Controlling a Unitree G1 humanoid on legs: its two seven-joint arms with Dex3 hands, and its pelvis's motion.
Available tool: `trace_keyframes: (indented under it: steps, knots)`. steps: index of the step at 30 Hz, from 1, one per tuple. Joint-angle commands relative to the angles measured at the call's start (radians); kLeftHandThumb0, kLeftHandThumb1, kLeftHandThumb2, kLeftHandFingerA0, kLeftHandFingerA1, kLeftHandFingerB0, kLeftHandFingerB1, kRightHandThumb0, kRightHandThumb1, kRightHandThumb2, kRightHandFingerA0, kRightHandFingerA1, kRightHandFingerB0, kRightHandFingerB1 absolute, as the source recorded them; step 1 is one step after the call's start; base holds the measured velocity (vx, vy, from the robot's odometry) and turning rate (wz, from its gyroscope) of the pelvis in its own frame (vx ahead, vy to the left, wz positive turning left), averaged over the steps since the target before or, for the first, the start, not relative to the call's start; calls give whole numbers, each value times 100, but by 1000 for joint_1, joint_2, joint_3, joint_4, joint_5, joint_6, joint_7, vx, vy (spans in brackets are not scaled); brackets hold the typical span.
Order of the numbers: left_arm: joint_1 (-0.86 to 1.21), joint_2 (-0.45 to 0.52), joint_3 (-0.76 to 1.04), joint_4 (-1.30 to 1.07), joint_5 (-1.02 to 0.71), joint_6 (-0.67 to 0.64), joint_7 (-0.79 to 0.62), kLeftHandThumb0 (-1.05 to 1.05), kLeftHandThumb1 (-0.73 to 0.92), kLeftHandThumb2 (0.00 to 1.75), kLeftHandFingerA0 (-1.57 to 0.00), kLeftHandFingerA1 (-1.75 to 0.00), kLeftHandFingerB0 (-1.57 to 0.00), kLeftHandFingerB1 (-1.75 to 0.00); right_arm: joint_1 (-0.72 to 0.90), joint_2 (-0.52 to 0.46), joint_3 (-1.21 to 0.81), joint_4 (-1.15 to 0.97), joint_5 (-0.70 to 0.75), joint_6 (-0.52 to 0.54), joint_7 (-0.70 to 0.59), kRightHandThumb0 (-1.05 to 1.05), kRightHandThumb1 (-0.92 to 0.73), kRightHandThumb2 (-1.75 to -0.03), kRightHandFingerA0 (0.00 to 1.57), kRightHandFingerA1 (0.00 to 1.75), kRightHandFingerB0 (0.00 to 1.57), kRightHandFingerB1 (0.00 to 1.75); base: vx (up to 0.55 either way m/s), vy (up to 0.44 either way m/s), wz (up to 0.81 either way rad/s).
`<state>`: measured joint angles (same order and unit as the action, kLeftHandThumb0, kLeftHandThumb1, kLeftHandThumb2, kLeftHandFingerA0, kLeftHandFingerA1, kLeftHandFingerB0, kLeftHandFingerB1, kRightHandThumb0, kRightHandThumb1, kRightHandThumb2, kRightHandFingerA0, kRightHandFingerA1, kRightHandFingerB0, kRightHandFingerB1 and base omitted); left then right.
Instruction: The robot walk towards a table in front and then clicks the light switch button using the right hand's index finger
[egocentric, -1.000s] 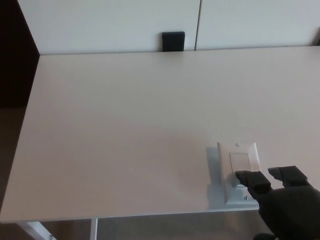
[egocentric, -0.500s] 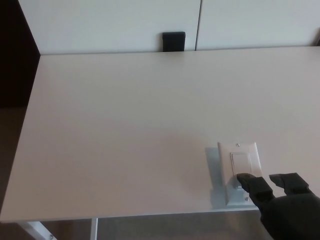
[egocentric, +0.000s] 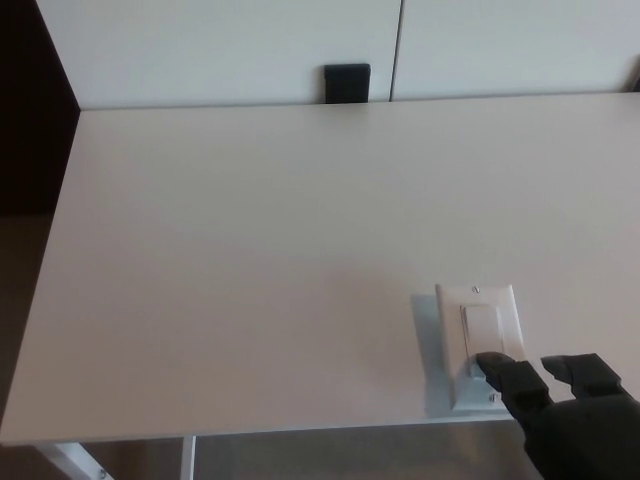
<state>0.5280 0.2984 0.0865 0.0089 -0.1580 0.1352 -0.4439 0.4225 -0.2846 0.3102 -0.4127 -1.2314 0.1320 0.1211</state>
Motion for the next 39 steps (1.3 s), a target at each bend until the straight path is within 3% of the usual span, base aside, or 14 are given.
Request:
trace_keyframes:
  steps: [1,10,11,12,13,16,17,18,23,28,29,35,36,39]
  knots:
    - [-3,13,1,-2,8,14,6,-13,55,56,-55,-45,-52,-40,40,-22,-15,-57,29,12,53,-58,-43,-71,6,46,20,44,0,0,0]
    - [-5,16,-3,5,13,0,4,-14,55,56,-55,-45,-51,-40,164,-20,-123,-418,125,-29,92,-58,-44,-71,4,42,19,45,0,0,0]
    - [-5,16,-4,3,14,3,5,-14,55,56,-54,-45,-51,-40,185,-21,-138,-450,136,-36,90,-34,-39,-93,7,56,1,48,0,0,0]
    - [-5,18,-4,2,17,5,6,-14,55,56,-55,-45,-51,-40,207,-22,-152,-477,148,-42,92,-54,-56,-58,3,35,19,37,0,0,0]
    - [-4,19,-5,4,19,6,7,-14,55,56,-55,-45,-51,-40,238,-22,-168,-505,165,-52,92,-35,-40,-95,7,57,0,49,0,0,0]
    - [4,20,-8,6,21,5,6,-15,55,56,-55,-45,-52,-40,333,-33,-214,-528,218,-106,43,-35,-40,-95,7,57,1,48,0,0,0]
    - [6,20,-7,8,16,0,1,-14,55,56,-56,-45,-52,-40,374,-35,-227,-525,236,-119,36,-59,-45,-72,3,45,19,46,0,0,0]
    - [6,21,-7,9,14,-1,-1,-14,55,56,-56,-45,-52,-40,392,-35,-234,-524,245,-127,33,-59,-45,-72,3,45,19,46,0,0,0]
    - [7,20,-7,28,13,-13,-6,-14,55,56,-56,-45,-52,-40,487,-55,-294,-394,321,-240,-88,-57,-45,-72,6,50,21,46,0,0,0]
    - [19,24,-11,41,21,-30,-9,-14,56,56,-55,-45,-50,-40,474,-61,-319,-145,445,-262,-63,-51,-50,-67,11,46,23,44,0,0,0]
    - [21,23,-11,45,22,-33,-8,-14,56,56,-55,-45,-51,-40,465,-63,-319,-97,457,-268,-63,-29,-42,-94,11,55,9,50,0,0,0]
    - [39,20,-17,41,40,-44,10,-16,56,56,-57,-44,-52,-39,329,-60,-278,259,483,-295,-86,-29,-43,-95,11,55,9,50,0,0,0]
    - [34,17,-14,39,36,-32,16,-15,55,56,-57,-44,-53,-40,299,-56,-275,309,508,-297,-70,-50,-51,-69,12,47,22,44,0,0,0]
    - [28,20,-20,47,48,-53,15,-15,56,57,-57,-44,-52,-39,256,-51,-281,379,581,-305,-19,-53,-53,-72,11,48,17,44,0,0,0]
